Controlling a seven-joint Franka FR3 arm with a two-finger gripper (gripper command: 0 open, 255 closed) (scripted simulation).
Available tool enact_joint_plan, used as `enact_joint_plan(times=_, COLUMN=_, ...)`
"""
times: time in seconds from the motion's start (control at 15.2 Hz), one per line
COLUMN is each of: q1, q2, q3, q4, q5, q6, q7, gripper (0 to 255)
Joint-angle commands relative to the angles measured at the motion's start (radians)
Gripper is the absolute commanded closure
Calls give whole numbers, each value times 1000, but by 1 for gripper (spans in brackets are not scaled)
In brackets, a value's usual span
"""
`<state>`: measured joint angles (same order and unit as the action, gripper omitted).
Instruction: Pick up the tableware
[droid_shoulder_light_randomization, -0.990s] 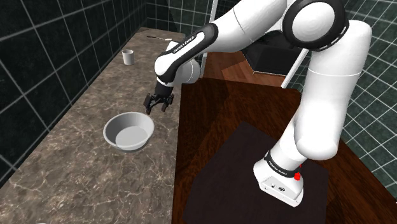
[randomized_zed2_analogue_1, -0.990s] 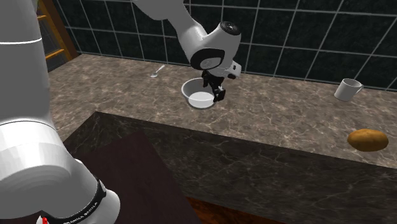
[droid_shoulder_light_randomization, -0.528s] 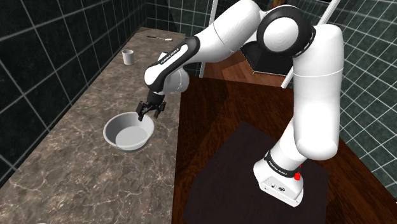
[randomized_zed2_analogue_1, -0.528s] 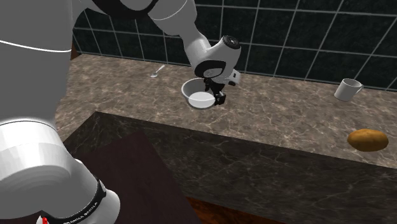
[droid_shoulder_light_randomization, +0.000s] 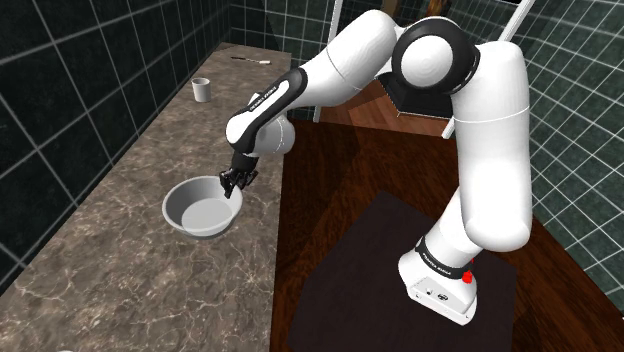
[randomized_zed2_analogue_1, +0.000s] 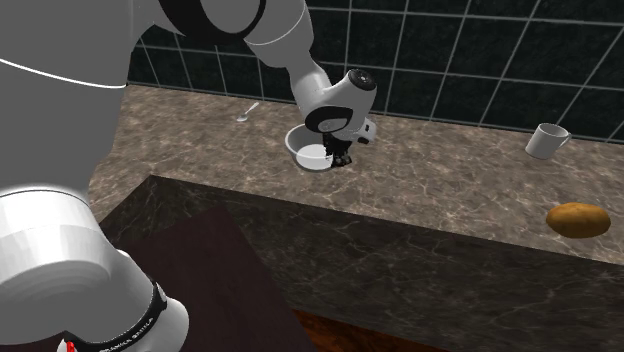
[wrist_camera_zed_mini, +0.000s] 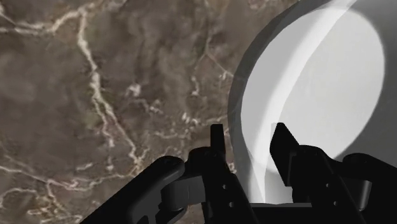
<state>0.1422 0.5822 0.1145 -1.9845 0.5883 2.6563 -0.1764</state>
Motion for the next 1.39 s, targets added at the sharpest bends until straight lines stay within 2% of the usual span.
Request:
enact_joint_plan(times=0.0, q1=0, q2=1, q3=0, q4=0, q5=0, q6=1, q7=-1, gripper=255)
enact_joint_plan(times=0.46, q1=0, q2=3, q3=1, q4=1, q5=1, q6=2, q7=-1, gripper=255)
enact_joint_plan(times=1.32, q1=20, q2=-141, q3=-34, q4=-25, q5=-52, q6=-110, q7=78, gripper=255)
